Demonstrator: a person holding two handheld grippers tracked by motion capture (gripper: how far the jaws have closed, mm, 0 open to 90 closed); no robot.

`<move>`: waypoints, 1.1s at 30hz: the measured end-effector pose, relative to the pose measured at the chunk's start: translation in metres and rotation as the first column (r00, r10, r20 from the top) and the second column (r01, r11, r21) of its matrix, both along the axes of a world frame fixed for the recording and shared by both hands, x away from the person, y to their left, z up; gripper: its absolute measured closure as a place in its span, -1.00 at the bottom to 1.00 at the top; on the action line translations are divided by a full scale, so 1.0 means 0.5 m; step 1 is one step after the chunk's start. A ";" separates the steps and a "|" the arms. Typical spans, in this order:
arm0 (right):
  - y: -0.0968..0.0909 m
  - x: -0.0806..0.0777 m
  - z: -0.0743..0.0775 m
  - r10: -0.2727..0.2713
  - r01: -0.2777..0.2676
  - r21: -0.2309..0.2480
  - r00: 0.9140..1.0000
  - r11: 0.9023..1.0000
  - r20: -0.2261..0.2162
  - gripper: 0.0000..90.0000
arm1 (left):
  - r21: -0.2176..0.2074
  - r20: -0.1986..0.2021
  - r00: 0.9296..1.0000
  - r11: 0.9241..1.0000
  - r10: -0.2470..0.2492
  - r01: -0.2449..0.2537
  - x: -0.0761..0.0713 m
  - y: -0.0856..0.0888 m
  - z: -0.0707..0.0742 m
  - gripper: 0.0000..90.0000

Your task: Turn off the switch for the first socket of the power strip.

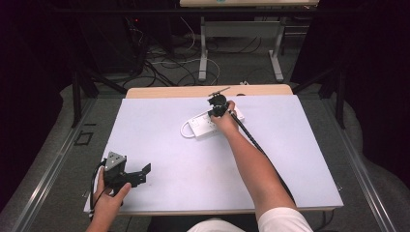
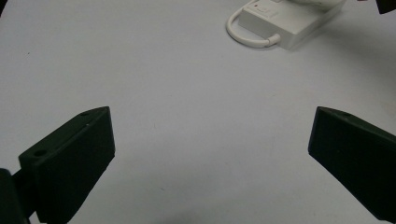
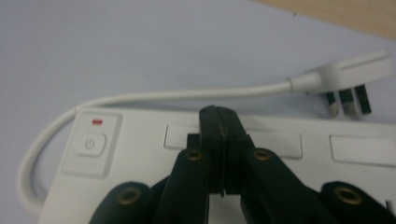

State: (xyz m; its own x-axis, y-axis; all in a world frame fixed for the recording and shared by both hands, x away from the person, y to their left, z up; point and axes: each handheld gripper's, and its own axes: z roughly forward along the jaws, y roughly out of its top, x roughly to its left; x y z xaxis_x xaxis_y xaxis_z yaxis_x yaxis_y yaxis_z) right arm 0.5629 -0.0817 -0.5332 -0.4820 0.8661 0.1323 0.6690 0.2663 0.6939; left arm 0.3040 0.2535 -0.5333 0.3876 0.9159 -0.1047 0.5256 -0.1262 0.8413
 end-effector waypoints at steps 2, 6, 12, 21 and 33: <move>-0.002 -0.001 0.006 0.002 -0.004 -0.039 0.999 0.999 -0.035 1.00 | 0.000 0.000 1.000 1.000 0.000 0.000 0.000 0.000 0.000 -0.99; 0.000 -0.001 0.003 -0.005 0.005 -0.009 1.000 1.000 -0.020 1.00 | 0.001 -0.006 1.000 1.000 -0.005 0.005 0.000 0.001 0.001 -0.99; -0.002 -0.001 0.003 -0.006 0.006 -0.037 1.000 0.999 -0.007 0.98 | 0.002 -0.007 1.000 1.000 -0.004 0.004 0.000 0.002 0.001 -0.99; -0.005 -0.003 0.015 -0.010 0.010 -0.030 1.000 0.999 0.012 0.94 | 0.000 -0.006 1.000 1.000 -0.003 0.003 0.001 0.002 0.001 -0.99; -0.018 -0.002 0.033 0.001 0.000 -0.033 1.000 0.999 0.027 0.77 | -0.001 0.001 1.000 1.000 0.001 -0.001 0.000 0.000 0.000 -0.99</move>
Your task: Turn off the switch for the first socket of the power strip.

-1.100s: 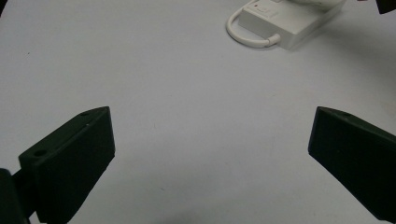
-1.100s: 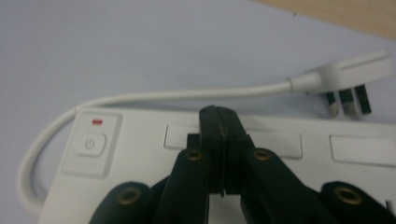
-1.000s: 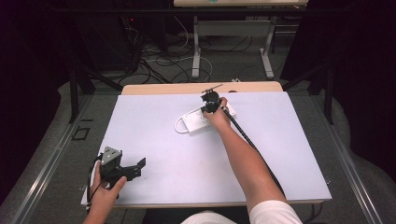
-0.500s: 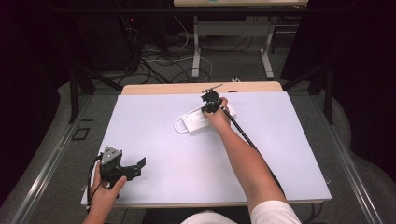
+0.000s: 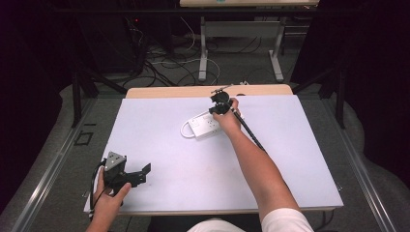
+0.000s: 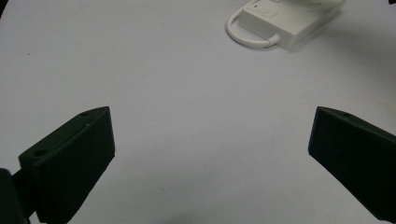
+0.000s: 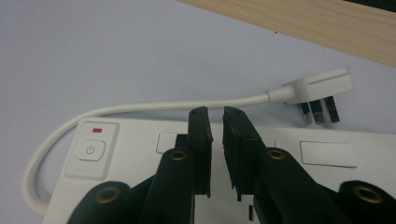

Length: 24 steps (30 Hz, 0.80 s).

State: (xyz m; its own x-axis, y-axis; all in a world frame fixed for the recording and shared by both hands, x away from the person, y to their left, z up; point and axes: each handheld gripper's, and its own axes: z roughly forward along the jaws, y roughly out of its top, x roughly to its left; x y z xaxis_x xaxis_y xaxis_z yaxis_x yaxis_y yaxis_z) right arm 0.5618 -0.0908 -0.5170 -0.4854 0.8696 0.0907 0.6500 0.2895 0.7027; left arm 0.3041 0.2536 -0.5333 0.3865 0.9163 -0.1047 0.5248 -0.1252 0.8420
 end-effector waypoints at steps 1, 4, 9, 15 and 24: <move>0.000 0.000 0.000 0.000 0.000 0.000 1.000 1.000 0.000 0.77 | 0.000 0.000 1.000 1.000 0.000 0.000 0.000 0.000 0.000 -0.99; -0.001 0.000 0.005 0.006 -0.006 0.002 1.000 1.000 0.006 0.60 | -0.001 0.000 1.000 1.000 -0.001 0.001 0.000 0.000 0.000 -0.99; -0.006 0.000 0.011 -0.004 0.004 0.005 1.000 1.000 0.010 0.33 | 0.000 0.000 1.000 1.000 -0.002 0.002 0.000 0.000 0.000 -0.99; -0.011 0.001 0.016 0.000 0.000 0.006 1.000 1.000 -0.006 0.15 | 0.004 -0.006 1.000 1.000 -0.007 0.007 0.000 0.000 0.000 -0.99; -0.023 -0.004 0.034 0.030 -0.030 -0.025 0.999 0.999 -0.025 0.09 | 0.005 -0.001 1.000 1.000 -0.004 0.004 0.000 -0.001 -0.001 -0.99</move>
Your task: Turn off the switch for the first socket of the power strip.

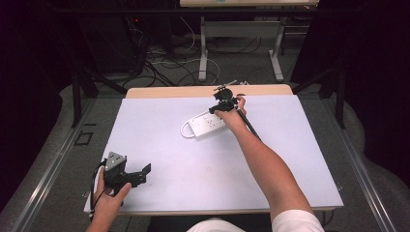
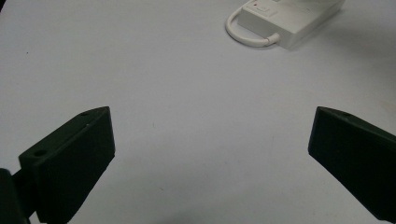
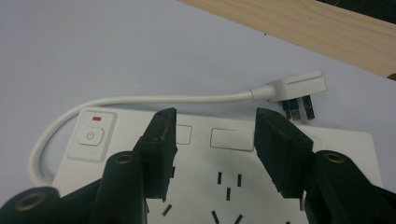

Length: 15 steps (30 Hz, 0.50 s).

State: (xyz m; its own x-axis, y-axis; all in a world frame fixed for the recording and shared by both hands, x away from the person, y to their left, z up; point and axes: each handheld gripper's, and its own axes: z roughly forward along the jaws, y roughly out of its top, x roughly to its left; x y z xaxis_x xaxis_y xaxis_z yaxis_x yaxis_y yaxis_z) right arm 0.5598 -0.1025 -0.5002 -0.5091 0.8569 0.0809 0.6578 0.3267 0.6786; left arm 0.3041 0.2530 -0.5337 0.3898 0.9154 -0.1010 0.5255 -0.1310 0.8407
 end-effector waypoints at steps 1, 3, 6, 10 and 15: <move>0.000 -0.002 0.003 0.010 -0.010 -0.004 1.000 1.000 -0.014 0.09 | -0.001 -0.002 1.000 1.000 0.000 0.000 0.000 0.000 0.000 -0.99; -0.001 -0.002 0.003 0.017 -0.017 0.003 1.000 1.000 -0.007 0.08 | -0.001 -0.002 1.000 1.000 0.001 -0.001 0.000 -0.001 0.000 -0.99; 0.000 -0.011 0.014 0.020 -0.020 0.018 1.000 1.000 -0.012 0.05 | -0.001 -0.002 1.000 1.000 0.001 -0.001 0.000 0.000 0.000 -0.99; 0.001 -0.024 0.031 0.043 -0.043 0.025 0.999 0.999 0.014 -0.06 | -0.002 -0.010 1.000 1.000 -0.004 0.003 0.000 0.001 0.001 -0.99; 0.002 -0.043 0.049 0.069 -0.069 0.019 0.997 0.997 0.017 -0.16 | -0.003 -0.010 1.000 1.000 -0.003 0.003 0.000 0.001 0.001 -0.99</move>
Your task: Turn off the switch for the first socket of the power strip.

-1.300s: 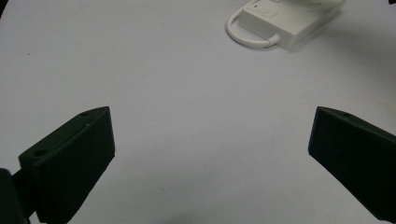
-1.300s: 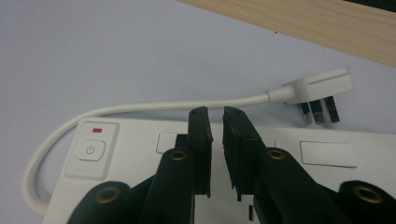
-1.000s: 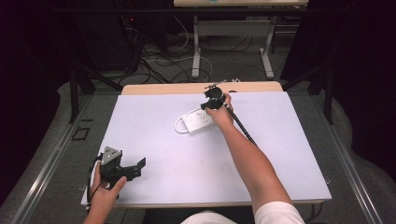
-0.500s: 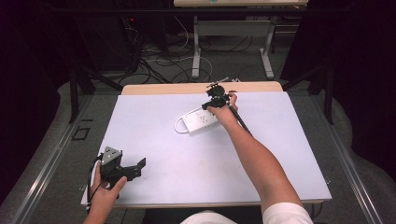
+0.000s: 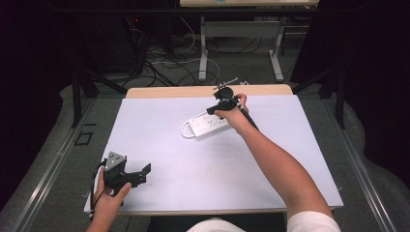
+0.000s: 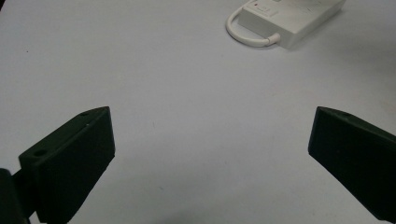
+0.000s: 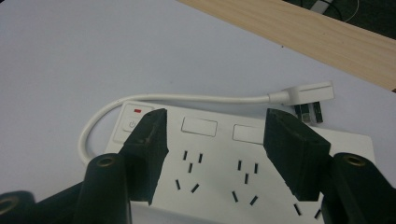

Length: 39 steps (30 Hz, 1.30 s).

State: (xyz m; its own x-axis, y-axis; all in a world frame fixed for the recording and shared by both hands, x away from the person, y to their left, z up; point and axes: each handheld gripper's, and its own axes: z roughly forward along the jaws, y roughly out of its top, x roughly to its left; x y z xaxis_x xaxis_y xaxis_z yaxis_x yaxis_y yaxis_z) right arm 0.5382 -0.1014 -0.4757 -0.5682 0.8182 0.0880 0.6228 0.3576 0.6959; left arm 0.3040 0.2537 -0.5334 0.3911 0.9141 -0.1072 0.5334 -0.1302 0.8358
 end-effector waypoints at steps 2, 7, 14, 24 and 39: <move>0.001 -0.007 0.006 0.014 -0.014 -0.011 1.000 1.000 -0.001 -0.18 | 0.002 0.000 1.000 1.000 0.000 0.000 0.000 0.000 0.000 -0.99; 0.000 -0.025 0.015 0.034 -0.034 -0.025 0.999 0.999 -0.008 -0.23 | 0.000 -0.004 1.000 1.000 0.006 -0.006 0.002 -0.001 -0.001 -0.99; 0.004 -0.049 0.021 0.033 -0.033 0.007 0.999 0.999 0.003 -0.50 | 0.003 -0.012 1.000 1.000 0.006 -0.006 0.009 -0.007 -0.002 -0.99; -0.003 -0.063 0.017 0.034 -0.035 0.016 0.998 0.999 0.054 -0.90 | -0.003 -0.012 1.000 1.000 0.005 -0.005 0.009 -0.009 -0.005 -0.99; -0.034 -0.097 0.014 -0.033 0.027 0.047 0.993 0.999 0.117 -1.00 | -0.003 -0.005 1.000 1.000 -0.007 0.007 0.009 -0.012 -0.002 -0.99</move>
